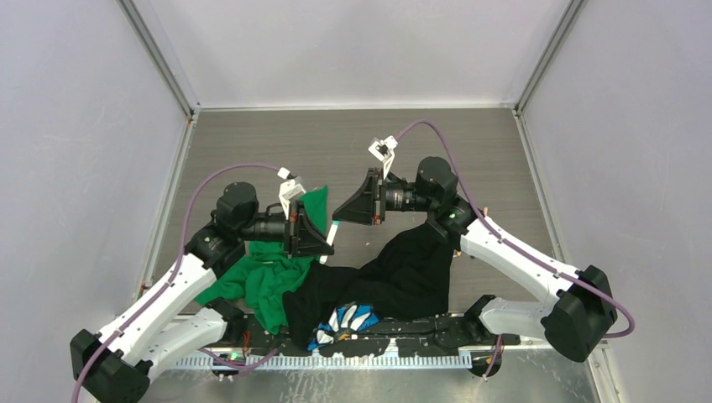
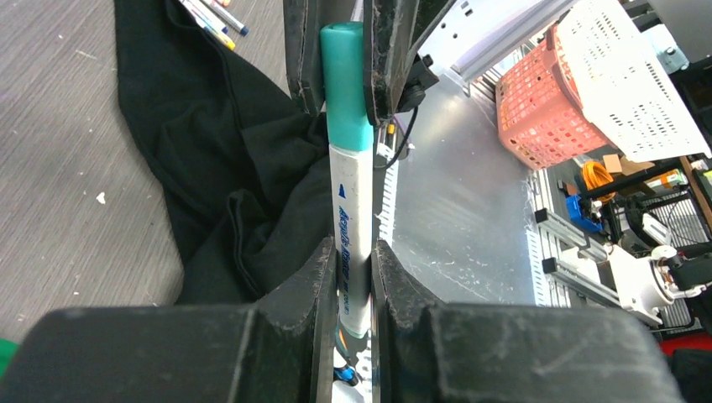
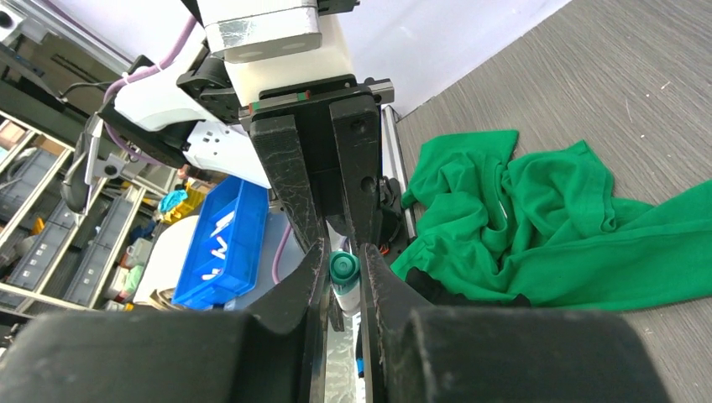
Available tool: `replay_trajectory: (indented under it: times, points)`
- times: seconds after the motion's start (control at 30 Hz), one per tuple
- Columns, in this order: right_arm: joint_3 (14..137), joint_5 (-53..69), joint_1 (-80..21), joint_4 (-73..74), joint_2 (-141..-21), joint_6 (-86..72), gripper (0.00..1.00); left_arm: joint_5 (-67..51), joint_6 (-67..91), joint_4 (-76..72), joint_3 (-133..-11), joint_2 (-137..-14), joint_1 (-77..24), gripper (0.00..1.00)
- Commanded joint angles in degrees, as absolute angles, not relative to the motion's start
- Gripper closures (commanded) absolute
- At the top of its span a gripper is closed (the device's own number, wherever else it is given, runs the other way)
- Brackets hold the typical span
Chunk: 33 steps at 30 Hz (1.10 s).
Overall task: Insert the pens into the pen caps
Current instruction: Press the pen cap onto the pen.
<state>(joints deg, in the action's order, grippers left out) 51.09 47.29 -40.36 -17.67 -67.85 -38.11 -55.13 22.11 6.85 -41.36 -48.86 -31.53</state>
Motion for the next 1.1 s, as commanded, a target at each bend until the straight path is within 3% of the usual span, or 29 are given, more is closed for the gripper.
replay_trajectory:
  times: [0.0, 0.43, 1.07]
  points:
    - [49.2, 48.7, -43.5, -9.3, -68.7, -36.9, 0.99, -51.3, 17.5, -1.3, -45.3, -46.6, -32.0, 1.0]
    - [52.1, 45.5, -46.1, 4.5, -69.6, -31.2, 0.99, -45.1, 12.9, 4.0, -46.2, -44.5, -32.5, 1.0]
    - [45.8, 49.6, -48.6, -1.9, -70.0, -37.9, 0.99, -42.9, 12.6, 2.3, -45.2, -43.0, -32.8, 1.0]
